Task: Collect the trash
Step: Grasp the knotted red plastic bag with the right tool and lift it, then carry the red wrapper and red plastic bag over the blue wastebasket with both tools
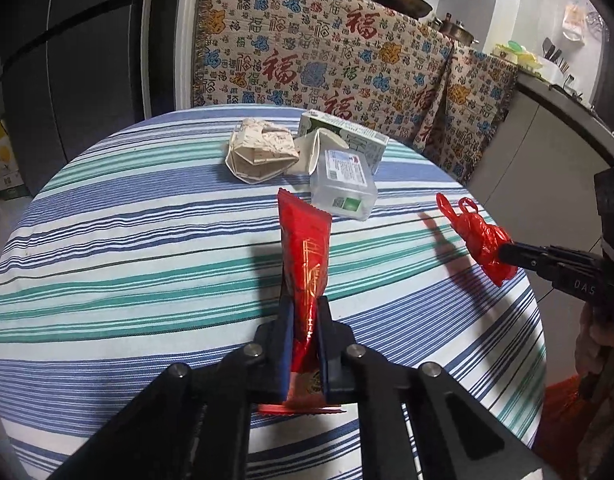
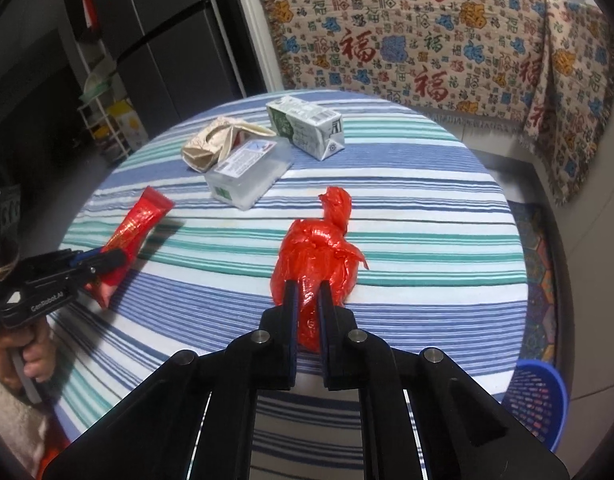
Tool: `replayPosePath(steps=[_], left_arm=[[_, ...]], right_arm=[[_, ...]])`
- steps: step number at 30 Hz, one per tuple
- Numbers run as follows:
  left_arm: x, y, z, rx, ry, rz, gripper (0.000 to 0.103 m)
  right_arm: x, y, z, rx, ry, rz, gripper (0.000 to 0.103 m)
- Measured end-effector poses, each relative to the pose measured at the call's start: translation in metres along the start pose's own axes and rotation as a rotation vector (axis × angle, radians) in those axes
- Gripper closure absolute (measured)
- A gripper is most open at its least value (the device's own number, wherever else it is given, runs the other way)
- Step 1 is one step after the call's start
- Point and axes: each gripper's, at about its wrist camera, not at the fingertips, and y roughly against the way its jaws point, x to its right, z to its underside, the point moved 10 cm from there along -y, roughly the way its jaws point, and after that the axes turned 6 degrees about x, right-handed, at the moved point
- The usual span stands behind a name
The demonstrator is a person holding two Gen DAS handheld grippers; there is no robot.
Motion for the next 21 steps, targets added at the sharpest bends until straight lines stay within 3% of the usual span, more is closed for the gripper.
replayPosePath(steps=[14,21], left_arm=[[0.056,0.009,0.009,-0.012,-0.031,0.040,0.094],[0.113,0.023,0.009,-0.004,-0.061,0.100,0.095]], right_arm=[[0.017,0.035,0.002,0.038,-0.019,-0.003,0.096],[0.048,0.066,0.007,0.074,-0.058,0.029,0.096]])
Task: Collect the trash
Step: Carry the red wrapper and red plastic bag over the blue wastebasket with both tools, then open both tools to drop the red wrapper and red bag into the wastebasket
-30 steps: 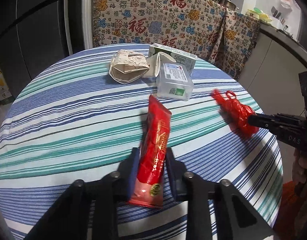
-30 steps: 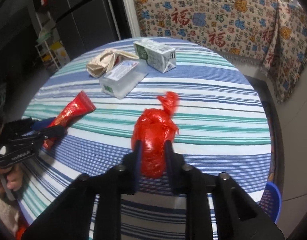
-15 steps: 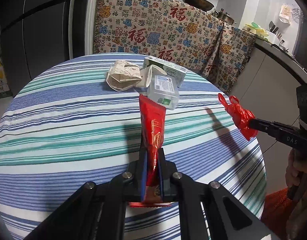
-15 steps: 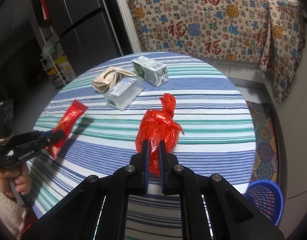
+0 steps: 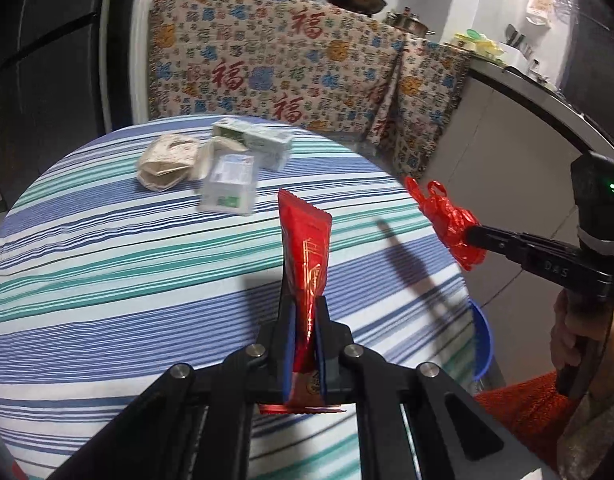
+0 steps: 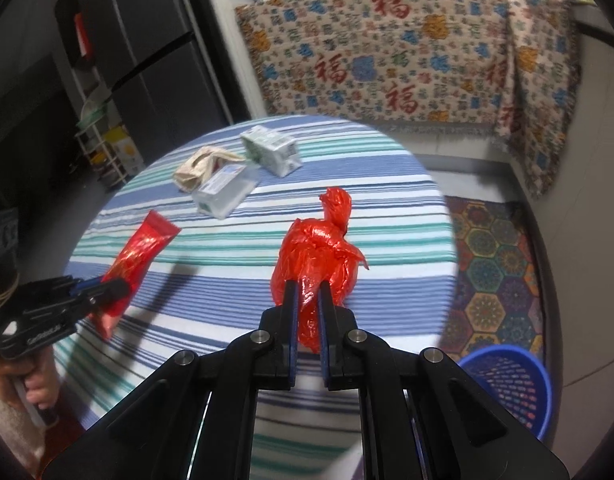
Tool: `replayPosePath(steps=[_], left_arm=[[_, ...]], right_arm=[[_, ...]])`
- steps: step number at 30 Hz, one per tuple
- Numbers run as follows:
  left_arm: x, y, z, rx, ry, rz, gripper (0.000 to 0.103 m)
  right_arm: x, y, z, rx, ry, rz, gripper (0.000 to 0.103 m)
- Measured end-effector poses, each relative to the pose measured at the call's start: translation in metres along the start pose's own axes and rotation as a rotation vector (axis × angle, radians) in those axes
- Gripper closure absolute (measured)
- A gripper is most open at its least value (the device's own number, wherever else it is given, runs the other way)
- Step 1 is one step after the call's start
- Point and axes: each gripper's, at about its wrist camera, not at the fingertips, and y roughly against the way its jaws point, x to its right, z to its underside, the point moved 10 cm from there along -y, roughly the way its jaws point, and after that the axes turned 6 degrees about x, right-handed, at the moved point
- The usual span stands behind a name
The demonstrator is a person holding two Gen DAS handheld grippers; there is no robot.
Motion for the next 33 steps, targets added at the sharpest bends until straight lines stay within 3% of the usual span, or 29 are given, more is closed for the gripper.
replayPosePath(steps=[8,18,23,33], left_arm=[[0.104,-0.016,-0.010,-0.014,-0.085,0.130,0.095],[0.242,-0.070,-0.001,-0.091,-0.190,0.274,0.095],[0.282,-0.100,0.018,-0.130,-0.233,0.293,0.095],[0.317,-0.148,0.046,-0.194,-0.231,0.306,0.095]], right_arm=[[0.078,0.056,0.011,0.025,-0.062,0.111,0.096],[0.195,0.117,0.038,0.005,-0.123,0.299,0.096],[0.234,0.115,0.075,-0.038,-0.260,0.294,0.096],[0.251,0.126,0.095,-0.076,-0.271,0.298,0.096]])
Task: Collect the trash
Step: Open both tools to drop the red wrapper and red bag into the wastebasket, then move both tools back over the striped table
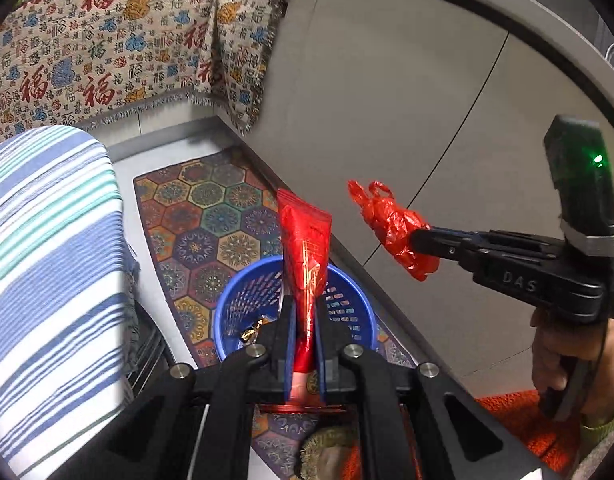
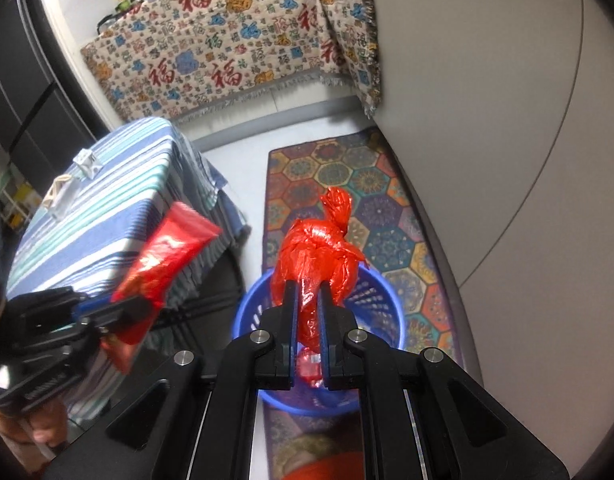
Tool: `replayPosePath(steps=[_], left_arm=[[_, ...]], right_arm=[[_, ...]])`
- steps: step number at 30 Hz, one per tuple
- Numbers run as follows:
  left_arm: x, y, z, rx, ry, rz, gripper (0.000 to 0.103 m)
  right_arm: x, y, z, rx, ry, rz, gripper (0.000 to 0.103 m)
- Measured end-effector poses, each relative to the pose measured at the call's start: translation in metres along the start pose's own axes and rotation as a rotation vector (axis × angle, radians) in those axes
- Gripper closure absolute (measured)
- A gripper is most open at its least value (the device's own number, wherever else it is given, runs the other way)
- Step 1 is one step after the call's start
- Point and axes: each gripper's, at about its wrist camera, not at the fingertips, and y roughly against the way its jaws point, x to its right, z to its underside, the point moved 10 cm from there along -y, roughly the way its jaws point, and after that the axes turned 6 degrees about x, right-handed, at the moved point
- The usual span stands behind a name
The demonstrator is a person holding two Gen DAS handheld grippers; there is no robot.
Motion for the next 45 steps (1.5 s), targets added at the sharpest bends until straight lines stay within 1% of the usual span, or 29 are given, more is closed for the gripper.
replayPosePath(steps=[4,15,17,20,21,22,23,24,28,29,30,34,36,37,39,41,43,45], left_arm=[[0.001,-0.012,0.001,-0.010,0.008,-0.003,0.095],[0.006,-0.022,0.010,-0.034,0.004,-0.003,0.095],[0.007,-0.025,0.011,-0.037,-0.004,-0.003,0.094],[0.006,-0.034,0.013,-0.044,-0.024,-0.017,0.091],[0.006,-0.039,0.014,-0.048,-0.029,-0.016,0.084],[0.006,-0.043,0.015,-0.053,-0.030,-0.011,0.077],[0.006,-0.049,0.017,-0.061,-0.026,0.000,0.062],[0.005,-0.052,0.017,-0.061,-0.018,0.008,0.057],[0.002,-0.054,0.019,-0.063,-0.010,0.006,0.057],[0.002,-0.052,0.020,-0.061,-0.007,0.008,0.057],[0.001,-0.049,0.019,-0.059,-0.005,0.008,0.057],[-0.007,-0.021,0.014,-0.033,0.007,-0.008,0.057],[-0.014,0.004,0.011,-0.007,0.007,-0.010,0.056],[-0.017,0.014,0.010,0.004,0.007,-0.011,0.055],[-0.028,0.041,0.008,0.035,0.004,-0.026,0.046],[-0.048,0.069,0.010,0.069,0.007,-0.065,0.043],[-0.070,0.090,0.015,0.083,0.020,-0.102,0.043],[-0.103,0.110,0.025,0.084,0.044,-0.156,0.043]], right_arm=[[0.001,0.001,0.001,-0.005,0.001,-0.005,0.095],[0.002,-0.003,-0.003,-0.008,-0.013,-0.026,0.095],[0.002,-0.004,-0.004,-0.007,-0.014,-0.025,0.094],[0.003,-0.005,-0.005,-0.003,-0.008,-0.012,0.090],[0.005,-0.005,-0.005,0.001,-0.007,-0.005,0.083],[0.006,-0.006,-0.006,0.004,-0.009,0.000,0.069],[0.007,-0.006,-0.007,0.007,-0.011,0.002,0.064],[0.008,-0.006,-0.008,0.012,-0.015,0.005,0.063],[0.013,-0.002,-0.013,0.034,-0.024,0.019,0.062],[0.014,-0.001,-0.014,0.040,-0.024,0.025,0.062],[0.015,0.000,-0.016,0.049,-0.021,0.036,0.057],[0.015,0.006,-0.024,0.090,-0.011,0.074,0.034],[0.013,0.009,-0.030,0.119,0.006,0.100,0.029],[0.011,0.010,-0.033,0.130,0.014,0.108,0.027],[0.003,0.014,-0.041,0.162,0.031,0.114,0.025],[-0.010,0.014,-0.048,0.185,0.044,0.106,0.023],[-0.028,0.012,-0.054,0.199,0.065,0.093,0.022],[-0.053,0.007,-0.060,0.210,0.098,0.071,0.020]])
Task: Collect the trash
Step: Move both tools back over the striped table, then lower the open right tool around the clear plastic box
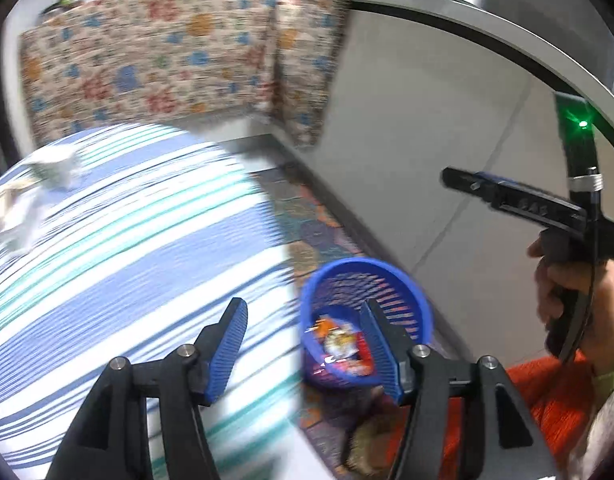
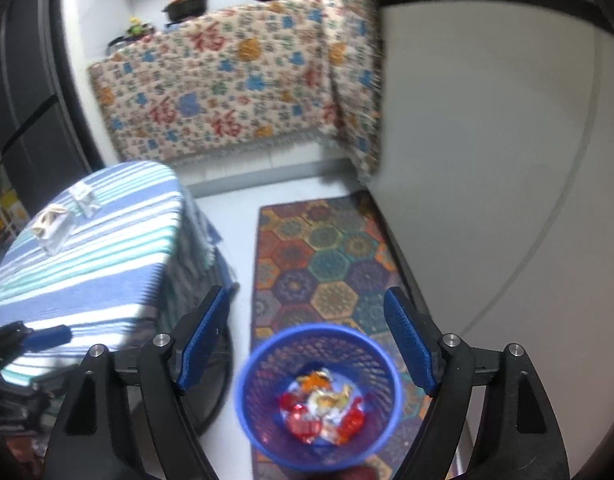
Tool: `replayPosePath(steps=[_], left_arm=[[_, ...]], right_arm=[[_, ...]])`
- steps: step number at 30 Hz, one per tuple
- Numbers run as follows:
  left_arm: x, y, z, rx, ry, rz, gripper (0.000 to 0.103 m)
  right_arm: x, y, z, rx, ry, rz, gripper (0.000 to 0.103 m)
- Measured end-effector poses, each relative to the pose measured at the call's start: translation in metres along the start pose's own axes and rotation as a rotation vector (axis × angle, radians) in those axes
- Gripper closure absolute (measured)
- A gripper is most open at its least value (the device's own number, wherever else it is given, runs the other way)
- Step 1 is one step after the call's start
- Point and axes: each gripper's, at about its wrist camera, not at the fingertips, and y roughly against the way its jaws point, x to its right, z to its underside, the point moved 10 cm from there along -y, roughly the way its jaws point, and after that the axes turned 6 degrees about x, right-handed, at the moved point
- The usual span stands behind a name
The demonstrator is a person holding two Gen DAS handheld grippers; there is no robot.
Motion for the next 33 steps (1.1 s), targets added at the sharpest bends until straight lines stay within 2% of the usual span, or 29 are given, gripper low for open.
replayPosePath(steps=[8,11,13,17,20,23,25,27,29,33], left_arm=[[-0.159,0.050,0.028,-0.007,0.138,-0.261,0.043],[-0.216,0.066,0.038,-0.011,0.201,-0.346,0.043],[-0.239,0.071,0.045,-0.024,0.225,-0.387,0.043],[-0.286,0.077,0.052,-0.027,0.234,-0.459,0.043],[-0.305,0.085,0.053,-0.017,0.231,-0.473,0.039],[-0.322,0.085,0.053,-0.019,0.232,-0.479,0.027],[-0.330,0.083,0.049,-0.023,0.240,-0.491,0.024],[-0.341,0.082,0.048,-0.029,0.246,-0.497,0.016],[-0.350,0.087,0.050,-0.029,0.253,-0.500,0.015],[-0.362,0.091,0.051,-0.033,0.263,-0.509,0.010]], right_arm=[[-0.145,-0.021,-0.003,0.003,0.195,-0.172,0.017],[-0.214,-0.028,0.012,-0.028,0.263,-0.276,0.017],[-0.251,-0.033,0.026,-0.058,0.306,-0.337,0.017],[-0.309,-0.039,0.053,-0.089,0.438,-0.389,0.017],[-0.334,-0.045,0.069,-0.106,0.516,-0.401,0.017],[-0.346,-0.055,0.082,-0.147,0.545,-0.406,0.017],[-0.348,-0.059,0.089,-0.163,0.554,-0.403,0.014],[-0.346,-0.061,0.087,-0.164,0.531,-0.392,0.008],[-0.343,-0.065,0.085,-0.167,0.505,-0.375,0.005],[-0.346,-0.073,0.083,-0.226,0.418,-0.369,0.002]])
